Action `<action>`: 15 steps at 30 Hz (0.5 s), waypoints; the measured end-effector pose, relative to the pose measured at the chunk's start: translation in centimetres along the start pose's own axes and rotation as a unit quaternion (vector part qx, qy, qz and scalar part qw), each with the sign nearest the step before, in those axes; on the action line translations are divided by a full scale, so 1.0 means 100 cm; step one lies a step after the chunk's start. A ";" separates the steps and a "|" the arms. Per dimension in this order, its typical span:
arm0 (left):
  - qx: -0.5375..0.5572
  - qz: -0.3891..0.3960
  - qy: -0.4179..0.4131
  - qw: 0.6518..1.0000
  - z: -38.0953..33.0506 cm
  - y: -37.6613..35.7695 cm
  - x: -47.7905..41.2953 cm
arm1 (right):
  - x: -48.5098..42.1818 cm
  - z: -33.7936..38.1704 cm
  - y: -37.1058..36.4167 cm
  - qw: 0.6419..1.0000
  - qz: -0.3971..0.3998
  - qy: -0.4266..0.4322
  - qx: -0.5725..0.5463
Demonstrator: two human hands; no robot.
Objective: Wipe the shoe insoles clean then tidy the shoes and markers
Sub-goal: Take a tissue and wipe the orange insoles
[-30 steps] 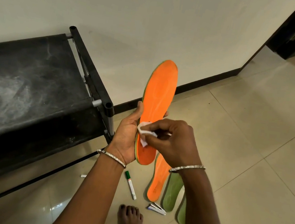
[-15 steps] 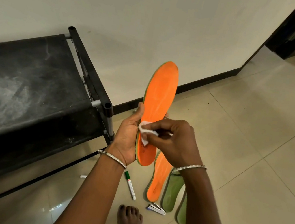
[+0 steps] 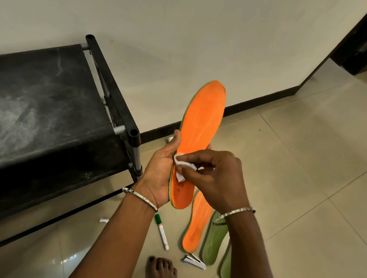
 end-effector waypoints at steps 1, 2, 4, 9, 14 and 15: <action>-0.003 0.000 0.001 1.000 0.000 0.000 0.000 | 0.001 0.001 -0.001 1.000 0.000 0.003 -0.005; -0.014 -0.003 -0.002 1.000 0.000 0.001 0.000 | 0.001 0.000 -0.001 1.000 -0.019 0.004 0.017; -0.039 -0.014 -0.015 0.999 0.001 0.001 0.000 | 0.000 -0.005 0.001 0.989 -0.086 -0.001 0.124; -0.042 -0.025 -0.024 0.999 0.000 -0.002 0.003 | 0.000 -0.007 0.004 0.983 -0.129 -0.003 0.129; -0.016 -0.021 -0.019 0.999 -0.001 0.000 0.002 | 0.001 0.001 -0.008 0.995 -0.073 0.030 0.063; -0.023 -0.015 -0.023 0.999 -0.001 0.000 0.002 | 0.001 -0.001 -0.006 0.992 -0.093 0.019 0.084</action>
Point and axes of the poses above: each hand's wrist, its own x-axis away from the middle knuckle, its own y-axis out of the back of the hand, z = x × y, the point moved 3 cm from there along -x, towards the middle knuckle, and after that the axes turned 14 degrees about y, right-handed, at the moved point
